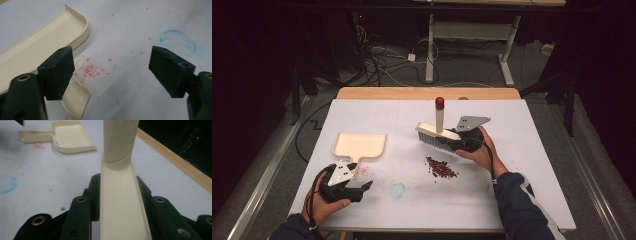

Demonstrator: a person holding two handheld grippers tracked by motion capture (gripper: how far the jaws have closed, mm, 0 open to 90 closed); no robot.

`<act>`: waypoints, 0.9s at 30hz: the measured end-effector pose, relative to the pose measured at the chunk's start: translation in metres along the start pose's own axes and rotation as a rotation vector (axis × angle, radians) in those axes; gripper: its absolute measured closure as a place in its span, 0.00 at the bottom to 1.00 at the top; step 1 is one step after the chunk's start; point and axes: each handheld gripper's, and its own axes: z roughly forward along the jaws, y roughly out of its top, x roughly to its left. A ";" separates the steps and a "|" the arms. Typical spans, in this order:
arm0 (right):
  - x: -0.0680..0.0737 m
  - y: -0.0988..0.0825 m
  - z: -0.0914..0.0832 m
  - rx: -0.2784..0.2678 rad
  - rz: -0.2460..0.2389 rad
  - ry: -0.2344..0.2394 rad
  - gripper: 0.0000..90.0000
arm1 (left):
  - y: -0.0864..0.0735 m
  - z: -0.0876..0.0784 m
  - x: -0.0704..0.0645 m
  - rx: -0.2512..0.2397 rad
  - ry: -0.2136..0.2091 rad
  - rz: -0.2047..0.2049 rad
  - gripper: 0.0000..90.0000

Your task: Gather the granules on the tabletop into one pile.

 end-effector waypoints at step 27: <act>0.033 -0.031 -0.021 -0.026 -0.117 0.186 0.74 | -0.001 0.000 -0.002 0.013 -0.005 0.010 0.22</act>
